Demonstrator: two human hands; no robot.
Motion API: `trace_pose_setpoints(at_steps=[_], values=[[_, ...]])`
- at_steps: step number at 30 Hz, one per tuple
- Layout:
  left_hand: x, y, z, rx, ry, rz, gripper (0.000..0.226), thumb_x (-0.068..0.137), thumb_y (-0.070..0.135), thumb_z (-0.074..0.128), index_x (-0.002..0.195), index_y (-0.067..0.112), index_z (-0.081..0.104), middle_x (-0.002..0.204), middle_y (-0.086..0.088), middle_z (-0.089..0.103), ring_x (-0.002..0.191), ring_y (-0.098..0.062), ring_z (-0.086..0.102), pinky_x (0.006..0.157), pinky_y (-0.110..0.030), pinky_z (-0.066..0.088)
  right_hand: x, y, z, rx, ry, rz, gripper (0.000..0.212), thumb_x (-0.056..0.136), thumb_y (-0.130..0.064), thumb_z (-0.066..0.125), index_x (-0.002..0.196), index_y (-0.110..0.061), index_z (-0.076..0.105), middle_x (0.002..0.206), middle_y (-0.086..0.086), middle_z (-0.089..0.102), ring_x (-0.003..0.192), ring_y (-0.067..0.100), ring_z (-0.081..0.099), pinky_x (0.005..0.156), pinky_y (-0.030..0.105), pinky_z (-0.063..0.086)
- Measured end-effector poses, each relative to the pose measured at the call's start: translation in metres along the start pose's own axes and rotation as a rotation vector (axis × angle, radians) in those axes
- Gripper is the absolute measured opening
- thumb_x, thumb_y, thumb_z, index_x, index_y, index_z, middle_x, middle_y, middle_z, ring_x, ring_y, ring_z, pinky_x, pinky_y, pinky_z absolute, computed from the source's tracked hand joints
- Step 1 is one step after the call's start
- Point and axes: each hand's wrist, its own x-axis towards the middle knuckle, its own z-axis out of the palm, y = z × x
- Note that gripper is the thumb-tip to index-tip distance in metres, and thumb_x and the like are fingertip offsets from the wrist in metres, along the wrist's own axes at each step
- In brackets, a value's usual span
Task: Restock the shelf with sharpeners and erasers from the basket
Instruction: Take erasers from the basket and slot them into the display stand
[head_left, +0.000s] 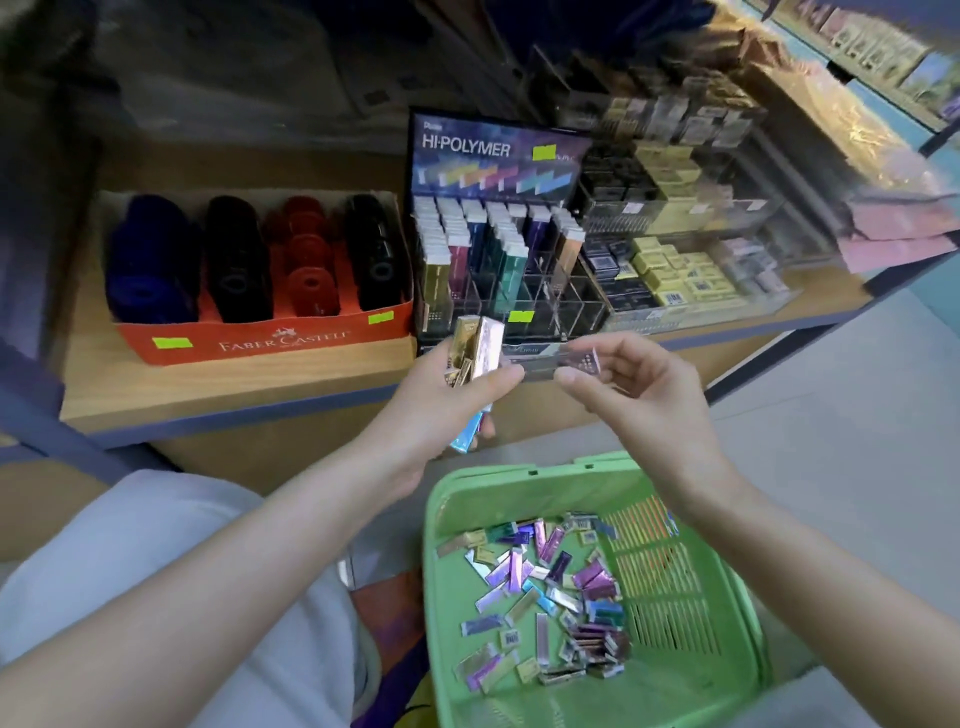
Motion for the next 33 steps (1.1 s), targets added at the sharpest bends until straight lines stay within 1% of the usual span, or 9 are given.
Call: trace_pose_setpoints(at_steps=[3, 9, 13, 16, 21, 25, 28, 31, 33], values=[[0.000, 0.002, -0.002, -0.012, 0.005, 0.017, 0.012, 0.087, 0.029, 0.066, 0.095, 0.025, 0.058, 0.076, 0.002, 0.057, 0.050, -0.008, 0.051, 0.052, -0.020, 0.045, 0.009, -0.006, 0.006, 0.013, 0.012, -0.078, 0.015, 0.083, -0.004, 0.067, 0.084, -0.019, 0.064, 0.072, -0.010, 0.066, 0.066, 0.005, 0.059, 0.065, 0.019, 0.051], [0.001, 0.005, -0.007, -0.047, 0.025, 0.035, 0.010, 0.089, 0.030, 0.064, 0.093, 0.024, 0.057, 0.074, 0.005, 0.060, 0.049, -0.008, 0.050, 0.047, -0.018, 0.042, 0.036, -0.003, 0.006, -0.068, 0.098, -0.043, 0.009, 0.097, -0.019, 0.051, 0.091, -0.025, 0.048, 0.095, 0.019, 0.063, 0.089, 0.028, 0.066, 0.084, 0.042, 0.054], [0.004, 0.014, -0.011, -0.031, 0.050, 0.041, 0.008, 0.089, 0.029, 0.065, 0.093, 0.025, 0.059, 0.073, 0.006, 0.062, 0.047, -0.008, 0.049, 0.046, -0.018, 0.042, 0.066, -0.013, 0.000, -0.094, 0.074, -0.069, 0.010, 0.093, -0.012, 0.057, 0.086, -0.019, 0.054, 0.089, 0.009, 0.063, 0.086, 0.018, 0.067, 0.077, 0.029, 0.056], [0.006, 0.020, -0.012, -0.036, 0.052, 0.049, 0.007, 0.089, 0.027, 0.065, 0.091, 0.026, 0.059, 0.075, 0.002, 0.060, 0.046, -0.009, 0.048, 0.045, -0.018, 0.041, 0.088, -0.022, 0.001, -0.168, 0.104, -0.094, 0.007, 0.094, -0.014, 0.057, 0.088, -0.017, 0.054, 0.091, 0.009, 0.067, 0.080, 0.016, 0.069, 0.075, 0.029, 0.056], [0.007, 0.026, -0.012, -0.062, 0.071, 0.078, 0.007, 0.087, 0.027, 0.066, 0.088, 0.025, 0.060, 0.074, 0.000, 0.060, 0.045, -0.010, 0.048, 0.048, -0.021, 0.041, 0.116, -0.034, 0.015, -0.118, 0.133, -0.080, 0.008, 0.098, -0.011, 0.044, 0.091, -0.014, 0.039, 0.092, 0.010, 0.069, 0.086, 0.046, 0.062, 0.080, 0.054, 0.051], [0.010, 0.030, -0.013, -0.073, 0.080, 0.085, 0.007, 0.087, 0.026, 0.066, 0.089, 0.024, 0.060, 0.075, 0.001, 0.060, 0.044, -0.009, 0.048, 0.046, -0.020, 0.040, 0.131, -0.033, 0.020, -0.129, 0.107, -0.077, 0.007, 0.100, -0.012, 0.042, 0.093, -0.014, 0.040, 0.073, -0.011, 0.064, 0.066, 0.010, 0.066, 0.075, 0.045, 0.058], [0.011, 0.032, -0.014, -0.080, 0.076, 0.078, 0.008, 0.087, 0.027, 0.067, 0.090, 0.026, 0.059, 0.074, 0.004, 0.061, 0.046, -0.010, 0.049, 0.044, -0.018, 0.040, 0.143, -0.029, 0.015, -0.285, 0.105, -0.070, 0.015, 0.100, -0.022, 0.044, 0.110, -0.010, 0.046, 0.072, -0.003, 0.060, 0.061, 0.023, 0.060, 0.065, 0.047, 0.059], [0.011, 0.032, -0.015, -0.079, 0.073, 0.082, 0.008, 0.087, 0.028, 0.067, 0.090, 0.026, 0.060, 0.074, 0.005, 0.061, 0.046, -0.010, 0.049, 0.044, -0.017, 0.040, 0.155, -0.022, 0.008, -0.367, 0.076, -0.021, 0.028, 0.099, -0.022, 0.048, 0.120, -0.003, 0.047, 0.071, 0.004, 0.057, 0.049, 0.012, 0.052, 0.045, 0.024, 0.050], [0.012, 0.033, -0.015, -0.078, 0.079, 0.078, 0.007, 0.087, 0.027, 0.067, 0.089, 0.026, 0.060, 0.075, 0.004, 0.061, 0.046, -0.010, 0.049, 0.044, -0.017, 0.040, 0.161, -0.019, 0.003, -0.481, 0.049, -0.032, 0.034, 0.096, -0.025, 0.053, 0.119, 0.001, 0.050, 0.073, 0.002, 0.062, 0.045, 0.002, 0.049, 0.044, 0.014, 0.038]])
